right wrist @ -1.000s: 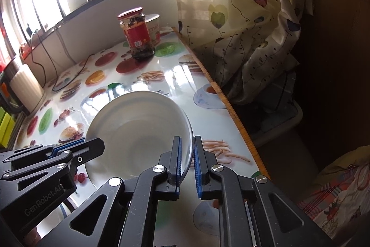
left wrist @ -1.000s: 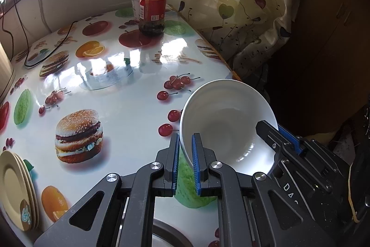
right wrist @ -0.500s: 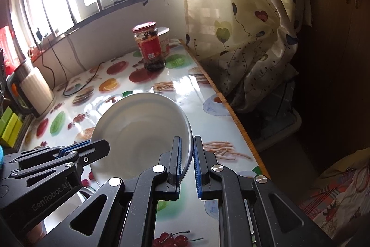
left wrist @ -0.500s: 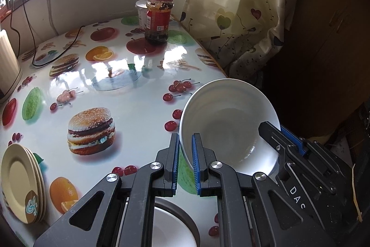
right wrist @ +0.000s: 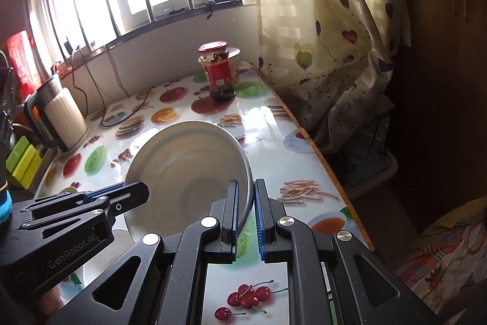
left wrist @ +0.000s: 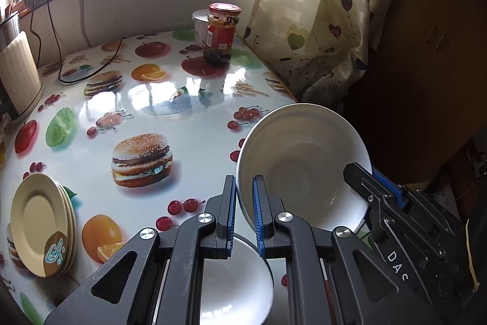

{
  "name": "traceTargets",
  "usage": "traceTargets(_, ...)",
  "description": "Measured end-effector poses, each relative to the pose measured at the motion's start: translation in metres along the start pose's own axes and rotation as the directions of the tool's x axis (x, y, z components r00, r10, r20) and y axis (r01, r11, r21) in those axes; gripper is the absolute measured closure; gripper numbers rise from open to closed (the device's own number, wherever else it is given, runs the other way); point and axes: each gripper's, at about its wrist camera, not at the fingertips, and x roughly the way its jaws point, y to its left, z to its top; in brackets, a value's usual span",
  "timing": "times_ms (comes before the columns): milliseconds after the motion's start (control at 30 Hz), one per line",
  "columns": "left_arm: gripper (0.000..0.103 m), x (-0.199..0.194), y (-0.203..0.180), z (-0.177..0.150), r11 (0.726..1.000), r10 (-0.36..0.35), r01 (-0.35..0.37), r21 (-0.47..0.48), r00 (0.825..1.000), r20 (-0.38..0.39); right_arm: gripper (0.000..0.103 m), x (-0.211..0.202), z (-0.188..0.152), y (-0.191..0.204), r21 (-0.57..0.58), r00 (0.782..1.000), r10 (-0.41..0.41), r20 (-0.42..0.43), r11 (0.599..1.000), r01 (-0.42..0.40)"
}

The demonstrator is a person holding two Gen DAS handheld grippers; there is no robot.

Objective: Organize plates and bowls
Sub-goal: 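Lift the white bowl with both tools and carry it over the steel bowl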

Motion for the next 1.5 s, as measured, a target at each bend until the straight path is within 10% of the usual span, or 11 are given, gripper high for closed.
traceTargets(1500,0.092,-0.057,0.064,-0.072,0.993,0.028,-0.026,-0.111,0.999,0.02,0.092,-0.044,-0.053,0.078,-0.081,0.996,0.083,-0.017,0.993,-0.084)
